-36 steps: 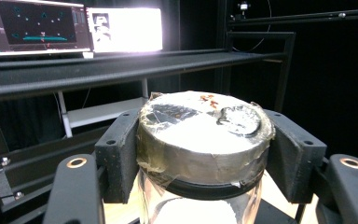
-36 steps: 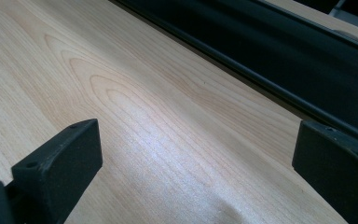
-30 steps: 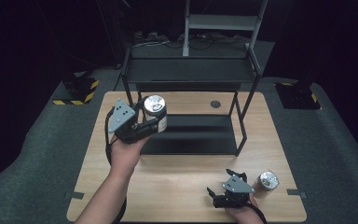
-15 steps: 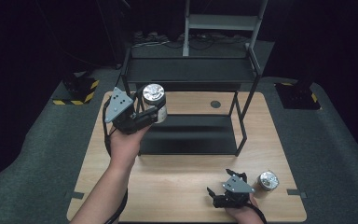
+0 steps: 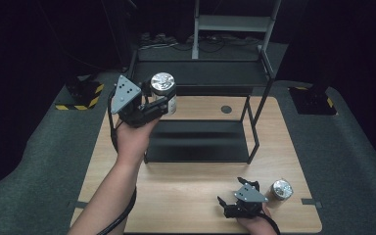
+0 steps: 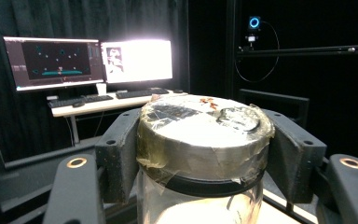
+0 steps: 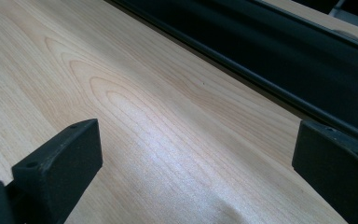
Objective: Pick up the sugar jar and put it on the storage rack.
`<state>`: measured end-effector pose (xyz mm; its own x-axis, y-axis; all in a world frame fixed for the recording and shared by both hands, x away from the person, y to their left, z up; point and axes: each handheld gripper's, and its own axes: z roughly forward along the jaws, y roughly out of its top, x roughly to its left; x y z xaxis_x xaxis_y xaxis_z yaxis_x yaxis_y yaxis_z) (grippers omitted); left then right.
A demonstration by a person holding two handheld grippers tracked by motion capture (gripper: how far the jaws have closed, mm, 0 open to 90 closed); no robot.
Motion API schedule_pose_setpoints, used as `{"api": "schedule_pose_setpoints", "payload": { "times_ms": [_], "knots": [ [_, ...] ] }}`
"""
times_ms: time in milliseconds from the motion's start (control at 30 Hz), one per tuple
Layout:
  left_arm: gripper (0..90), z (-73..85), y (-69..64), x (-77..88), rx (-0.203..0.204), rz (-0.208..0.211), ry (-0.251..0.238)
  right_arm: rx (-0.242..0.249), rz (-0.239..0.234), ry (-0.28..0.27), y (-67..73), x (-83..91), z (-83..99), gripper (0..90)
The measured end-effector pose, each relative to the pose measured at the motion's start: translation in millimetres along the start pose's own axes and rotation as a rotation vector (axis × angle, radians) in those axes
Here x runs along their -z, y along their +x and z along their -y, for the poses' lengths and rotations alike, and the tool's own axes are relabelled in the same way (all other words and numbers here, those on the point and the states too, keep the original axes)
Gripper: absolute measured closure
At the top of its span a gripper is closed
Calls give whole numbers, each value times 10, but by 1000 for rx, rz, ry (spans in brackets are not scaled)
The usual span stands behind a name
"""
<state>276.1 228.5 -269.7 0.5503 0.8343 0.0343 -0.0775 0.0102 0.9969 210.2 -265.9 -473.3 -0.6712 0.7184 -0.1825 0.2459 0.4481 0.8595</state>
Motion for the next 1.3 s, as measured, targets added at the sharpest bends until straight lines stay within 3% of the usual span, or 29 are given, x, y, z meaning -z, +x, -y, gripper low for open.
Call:
{"api": "schedule_pose_setpoints", "payload": {
  "times_ms": [333,767,1300],
  "knots": [
    [347,-182,55,-156,-5,-14,-12,-5,-1,-3,-5,2,6,8],
    [347,-298,66,-344,-12,-45,6,-15,-2,-8,-18,5,15,8],
    [347,-292,149,-630,17,-89,30,-20,-4,-14,-27,11,27,8]
  ]
}}
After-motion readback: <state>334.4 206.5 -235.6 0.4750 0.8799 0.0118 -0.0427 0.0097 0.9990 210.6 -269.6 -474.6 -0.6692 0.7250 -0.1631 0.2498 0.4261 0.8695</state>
